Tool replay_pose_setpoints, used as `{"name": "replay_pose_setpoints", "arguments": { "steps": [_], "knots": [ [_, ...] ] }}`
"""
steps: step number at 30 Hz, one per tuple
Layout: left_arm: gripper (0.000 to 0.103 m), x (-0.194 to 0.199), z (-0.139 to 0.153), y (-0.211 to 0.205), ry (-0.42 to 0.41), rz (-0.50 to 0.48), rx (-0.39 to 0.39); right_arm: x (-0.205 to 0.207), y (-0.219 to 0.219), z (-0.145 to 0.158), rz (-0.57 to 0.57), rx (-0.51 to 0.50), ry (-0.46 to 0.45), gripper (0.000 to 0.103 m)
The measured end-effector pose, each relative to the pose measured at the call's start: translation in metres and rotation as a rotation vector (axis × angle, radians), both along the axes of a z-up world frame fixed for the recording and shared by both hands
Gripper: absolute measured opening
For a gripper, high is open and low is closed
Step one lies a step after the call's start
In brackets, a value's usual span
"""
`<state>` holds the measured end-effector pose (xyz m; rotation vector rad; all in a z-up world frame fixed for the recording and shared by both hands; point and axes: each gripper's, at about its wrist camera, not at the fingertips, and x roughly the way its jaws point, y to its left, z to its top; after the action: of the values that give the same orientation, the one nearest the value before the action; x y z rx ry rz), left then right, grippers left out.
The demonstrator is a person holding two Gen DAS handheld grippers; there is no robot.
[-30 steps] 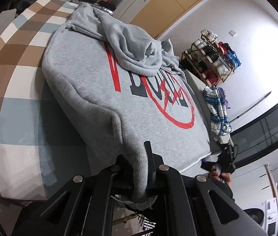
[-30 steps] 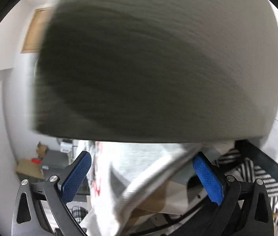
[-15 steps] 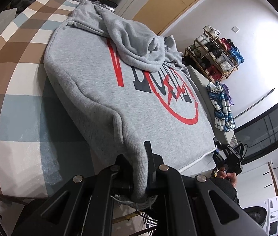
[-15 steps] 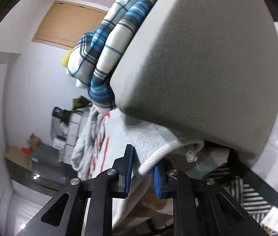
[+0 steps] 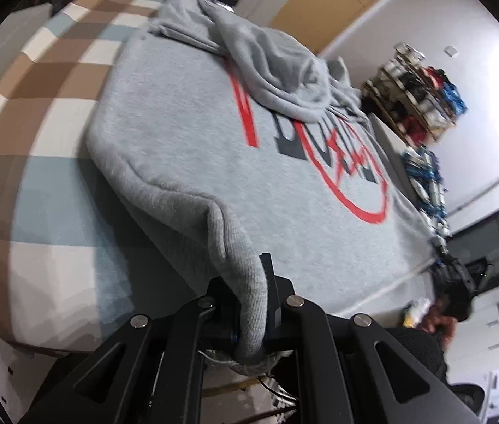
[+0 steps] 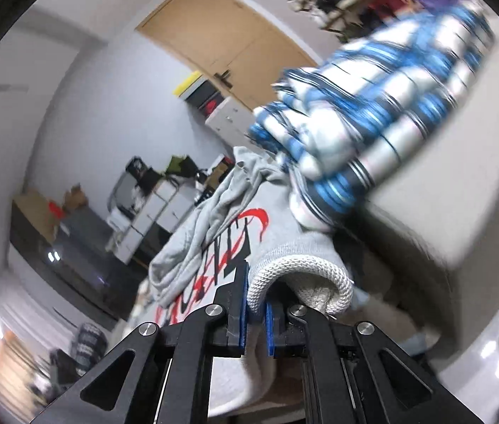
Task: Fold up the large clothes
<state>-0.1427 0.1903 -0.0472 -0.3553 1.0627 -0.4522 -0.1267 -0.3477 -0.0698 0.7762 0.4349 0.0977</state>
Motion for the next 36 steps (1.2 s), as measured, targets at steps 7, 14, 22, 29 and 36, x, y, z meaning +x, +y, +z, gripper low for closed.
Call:
{"name": "replay_pose_setpoints", "arguments": {
  "steps": [7,14,22,29,36],
  "knots": [
    [0.010,0.005,-0.007,-0.005,0.032,-0.003,0.053,0.021,0.014,0.002,0.064,-0.128,0.096,0.008],
    [0.028,0.006,-0.010,0.001,0.065,-0.003,0.002,0.021,0.008,-0.018,0.066,-0.079,0.171,0.009],
    [0.034,0.003,-0.008,0.006,0.064,0.006,-0.019,0.026,0.010,-0.037,0.025,-0.011,0.223,0.011],
    [0.046,0.003,-0.008,0.012,0.075,0.013,-0.061,0.031,0.003,-0.042,-0.001,0.055,0.241,0.019],
    [0.001,0.000,-0.011,0.005,0.081,0.003,0.048,0.021,-0.005,-0.029,-0.012,0.087,0.158,0.006]
  ]
}}
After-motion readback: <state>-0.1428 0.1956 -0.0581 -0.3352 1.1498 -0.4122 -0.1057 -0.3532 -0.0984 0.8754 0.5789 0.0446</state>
